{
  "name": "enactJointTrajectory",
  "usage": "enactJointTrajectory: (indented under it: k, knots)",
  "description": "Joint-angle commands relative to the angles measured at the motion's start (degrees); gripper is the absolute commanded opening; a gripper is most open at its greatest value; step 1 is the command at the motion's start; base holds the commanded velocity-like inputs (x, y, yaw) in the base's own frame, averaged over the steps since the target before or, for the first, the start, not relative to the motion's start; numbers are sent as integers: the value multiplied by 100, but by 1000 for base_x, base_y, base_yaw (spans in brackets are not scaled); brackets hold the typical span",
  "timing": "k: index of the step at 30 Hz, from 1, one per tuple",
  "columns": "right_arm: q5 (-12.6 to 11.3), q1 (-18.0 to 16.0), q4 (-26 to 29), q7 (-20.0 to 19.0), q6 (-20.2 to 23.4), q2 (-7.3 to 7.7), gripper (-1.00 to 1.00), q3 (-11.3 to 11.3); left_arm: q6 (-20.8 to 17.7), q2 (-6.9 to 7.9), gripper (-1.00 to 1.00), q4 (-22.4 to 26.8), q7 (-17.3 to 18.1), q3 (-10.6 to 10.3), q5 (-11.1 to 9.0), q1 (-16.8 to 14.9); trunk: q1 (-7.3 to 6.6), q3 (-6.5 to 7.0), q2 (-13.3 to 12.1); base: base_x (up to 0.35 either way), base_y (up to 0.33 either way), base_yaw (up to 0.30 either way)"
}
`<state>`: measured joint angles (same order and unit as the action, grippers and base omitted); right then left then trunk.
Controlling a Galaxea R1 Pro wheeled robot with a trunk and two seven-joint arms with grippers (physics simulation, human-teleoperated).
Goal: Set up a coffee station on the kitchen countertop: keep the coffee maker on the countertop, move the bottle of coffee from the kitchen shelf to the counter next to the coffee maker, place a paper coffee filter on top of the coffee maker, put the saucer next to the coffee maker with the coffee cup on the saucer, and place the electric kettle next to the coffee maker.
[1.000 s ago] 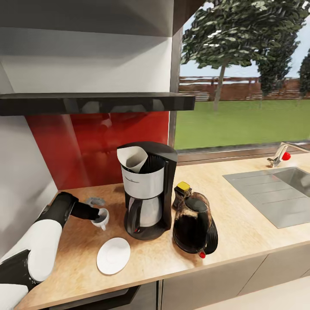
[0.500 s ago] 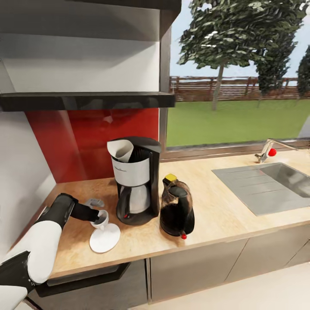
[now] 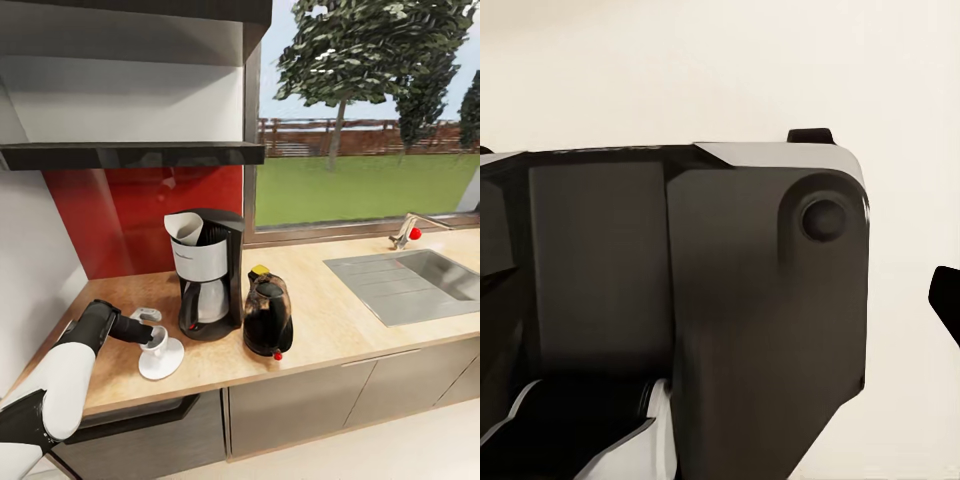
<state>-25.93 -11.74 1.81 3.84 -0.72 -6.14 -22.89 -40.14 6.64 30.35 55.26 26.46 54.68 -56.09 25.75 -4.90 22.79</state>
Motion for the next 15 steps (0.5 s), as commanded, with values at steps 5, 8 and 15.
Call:
enactJointTrajectory:
  k: [5,8,15]
  knots:
    - [-53,-4,-4,23,-7,-1,100,-49,-29,4,-100,6,37,30,40,1,3,-13,13,-3,-1,0]
    - [-53,-4,-5,27,-7,-1,100,-49,-29,2,-100,6,37,26,36,6,3,-13,13,0,0,0]
    - [-53,-4,-5,29,-8,-1,100,-49,-11,3,-100,-1,29,26,37,10,3,-13,13,0,0,0]
